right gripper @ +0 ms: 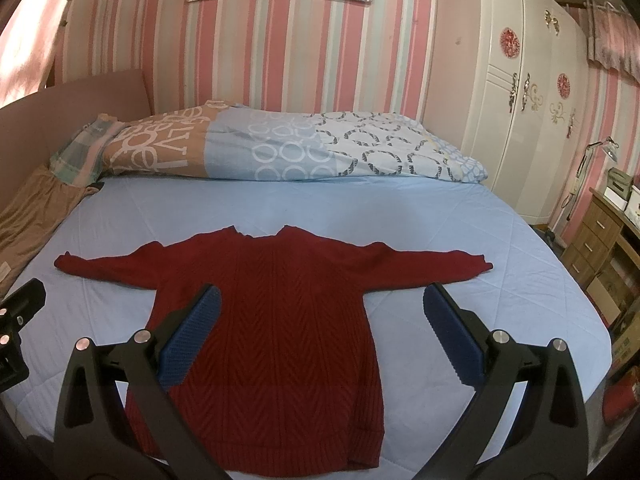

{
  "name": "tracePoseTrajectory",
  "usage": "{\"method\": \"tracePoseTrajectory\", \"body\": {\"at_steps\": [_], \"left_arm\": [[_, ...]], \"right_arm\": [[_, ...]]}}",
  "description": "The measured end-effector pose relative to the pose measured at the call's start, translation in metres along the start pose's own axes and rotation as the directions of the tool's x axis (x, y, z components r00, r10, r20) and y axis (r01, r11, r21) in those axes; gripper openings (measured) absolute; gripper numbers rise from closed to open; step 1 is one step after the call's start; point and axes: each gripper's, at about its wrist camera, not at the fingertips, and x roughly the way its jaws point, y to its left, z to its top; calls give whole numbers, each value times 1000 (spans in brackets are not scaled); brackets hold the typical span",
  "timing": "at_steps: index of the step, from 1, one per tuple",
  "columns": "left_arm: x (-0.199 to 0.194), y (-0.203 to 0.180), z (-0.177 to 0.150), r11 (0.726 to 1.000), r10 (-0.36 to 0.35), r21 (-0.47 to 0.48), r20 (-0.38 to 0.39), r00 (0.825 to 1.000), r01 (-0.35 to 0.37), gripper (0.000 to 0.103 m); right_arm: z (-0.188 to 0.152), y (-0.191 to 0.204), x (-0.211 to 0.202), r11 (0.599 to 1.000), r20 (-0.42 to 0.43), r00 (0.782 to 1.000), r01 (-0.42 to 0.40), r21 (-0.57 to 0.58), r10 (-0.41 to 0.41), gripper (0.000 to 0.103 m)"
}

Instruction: Fold small clothes

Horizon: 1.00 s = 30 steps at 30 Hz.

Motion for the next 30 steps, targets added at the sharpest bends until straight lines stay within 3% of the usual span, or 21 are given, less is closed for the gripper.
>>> {"method": "tracePoseTrajectory", "body": {"at_steps": [18,30], "left_arm": [[17,12,1,1000,6,-20,-17,1000,-7,101],[109,87,21,993,97,-57,-30,995,-99,101]], "right_arm": [[3,5,21,1000,-11,1000,1,-18,-1,100],[29,69,109,994,-13,997,-78,-74,77,100]]}}
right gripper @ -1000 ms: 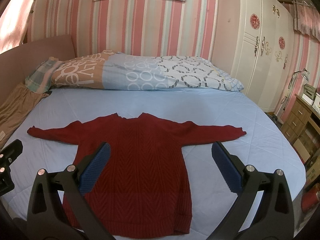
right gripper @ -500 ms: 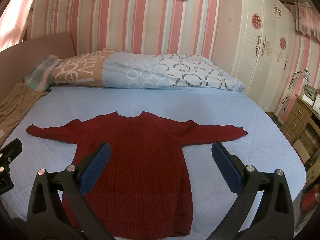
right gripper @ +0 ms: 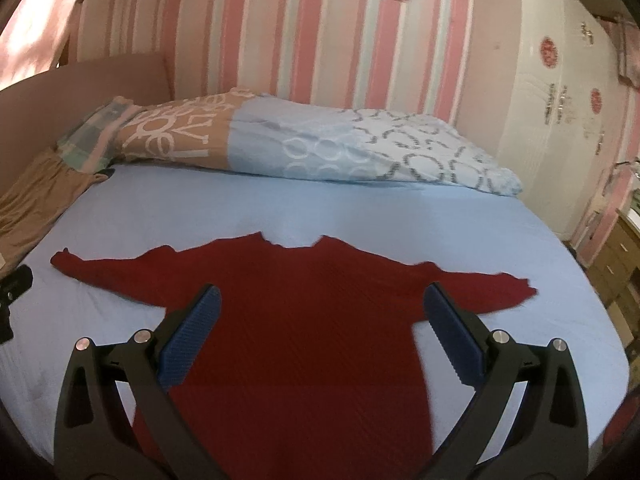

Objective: Fold small clothes
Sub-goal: 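Move the left tool to the sweater sleeve cuff nearest it and grasp it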

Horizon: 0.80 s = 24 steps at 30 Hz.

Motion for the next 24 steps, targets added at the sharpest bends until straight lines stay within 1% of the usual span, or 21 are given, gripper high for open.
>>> {"method": "tracePoseTrajectory", "body": {"at_steps": [2,4,6,9,10,12,14,17,20,22,24], "left_arm": [[18,11,5,1000,17,15,20,1000,-17,101],[37,22,10,999,34,26,16,999,-34,101],[55,32,14,999,36,14,16,999,-37,101],[84,49,14,998,66,1,36,997,-66,101],[97,54,14,996,87,18,29,996,-88,101],[115,61,11,994,103,47,12,995,-104,101],[138,75,10,994,95,54,-27,995,-93,101],[169,100,5,997,74,29,-43,996,-73,101],[196,122,-1,1000,16,7,-64,998,-15,101],[212,139,-5,1000,17,-14,-62,998,-18,101],[227,152,-9,998,43,-33,-91,995,-46,101]], "right_arm": [[5,14,18,1000,12,1000,-11,-14,11,100],[10,28,36,999,22,999,-33,-21,34,100],[14,42,55,997,36,997,-68,-24,68,100],[17,61,82,995,25,995,-93,-33,94,100],[18,68,95,993,20,993,-112,-29,113,100],[19,79,114,991,11,991,-135,-15,135,100],[18,92,132,987,2,987,-160,-12,160,100],[16,111,157,988,5,988,-151,-17,152,100],[16,126,180,988,-10,988,-156,-3,156,100],[16,134,190,988,-18,988,-154,-5,154,100],[16,141,198,989,-15,989,-150,-16,150,100]]}}
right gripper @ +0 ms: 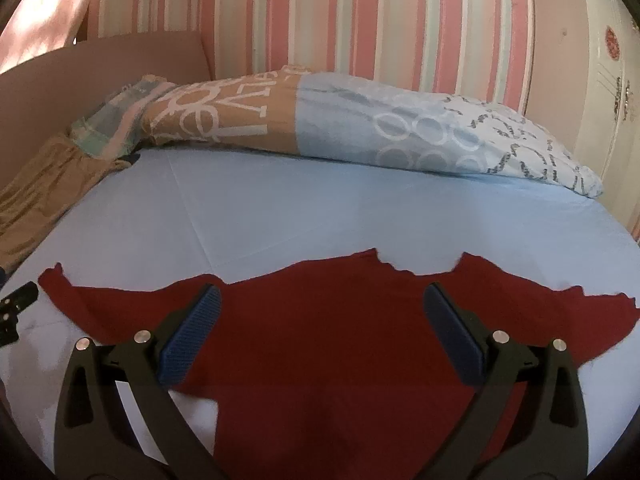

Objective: Fold small clothes
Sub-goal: 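Move the left tool to the sweater sleeve cuff nearest it and grasp it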

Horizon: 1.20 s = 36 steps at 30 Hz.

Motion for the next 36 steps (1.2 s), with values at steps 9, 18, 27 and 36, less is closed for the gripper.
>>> {"method": "tracePoseTrajectory", "body": {"at_steps": [9,18,27,36], "left_arm": [[60,83,-12,993,9,-116,-114,993,-22,101],[80,102,-12,977,-69,-210,-176,982,31,101],[104,62,25,985,72,-137,-238,968,-107,101],[125,68,7,970,176,-96,-358,917,-224,100]], "right_arm": [[-9,26,32,997,19,1000,15,-82,-13,100],[-16,32,38,986,38,997,68,-150,-63,100],[-21,35,31,967,60,993,112,-229,-101,100],[-16,33,14,950,131,982,169,-264,-138,100]]}}
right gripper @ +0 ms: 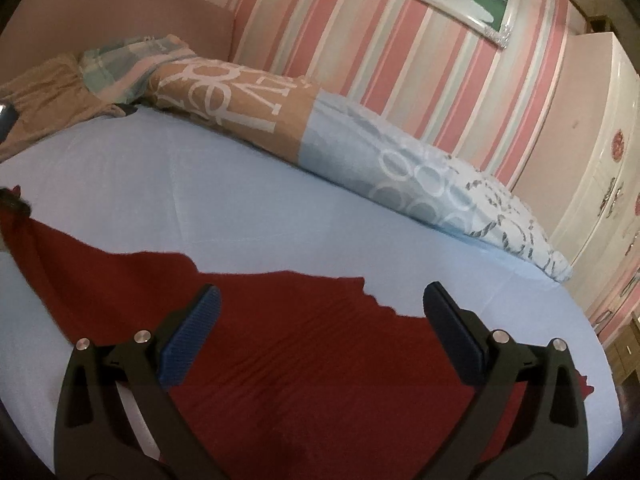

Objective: Fold small clothes
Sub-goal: 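Move the left tool to the sweater sleeve cuff nearest it and grasp it, then carry the gripped sleeve with the left tool across the sweater body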

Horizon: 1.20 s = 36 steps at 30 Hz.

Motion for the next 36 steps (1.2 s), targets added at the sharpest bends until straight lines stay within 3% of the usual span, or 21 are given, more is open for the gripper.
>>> {"method": "tracePoseTrajectory", "body": {"at_steps": [7,11,16,18,20,24,26,27,28,29,30,32,36], "left_arm": [[-23,32,-49,995,97,1,27,995,-97,102],[-44,56,-59,994,90,-65,81,993,-85,101],[-60,99,-61,965,-90,-234,132,987,120,101],[-49,100,-56,947,-159,-267,99,982,180,101],[-32,95,-51,916,-250,-305,70,966,259,101],[-10,85,-49,900,-268,-352,23,963,259,101],[-10,86,-45,888,-267,-377,48,963,265,100],[-10,87,-43,881,-270,-389,54,961,269,93],[-9,88,-40,876,-269,-401,55,962,268,80],[-8,89,-38,878,-255,-408,48,966,252,43],[-7,91,-36,874,-254,-418,44,966,248,30],[-2,97,-33,842,-304,-453,47,952,292,28],[-4,97,-34,834,-327,-447,71,942,323,13]], "right_arm": [[1,-1,-8,1000,4,1000,-6,19,6,100],[1,4,-8,1000,-10,1000,-10,16,10,100],[4,11,-14,1000,15,1000,-7,-8,7,100],[4,12,-14,1000,9,1000,-11,-4,11,100],[4,15,-15,1000,5,1000,-17,-7,17,100],[5,19,-20,999,27,1000,5,-51,-3,100],[6,18,-21,999,34,999,13,-52,-12,100],[6,17,-21,999,32,999,13,-48,-11,100],[6,16,-20,999,31,999,13,-42,-12,100],[6,16,-20,999,30,999,14,-40,-13,100],[6,16,-20,999,29,999,14,-38,-13,100],[6,15,-20,999,27,1000,14,-37,-13,100],[6,14,-21,999,34,999,18,-41,-17,100]]}}
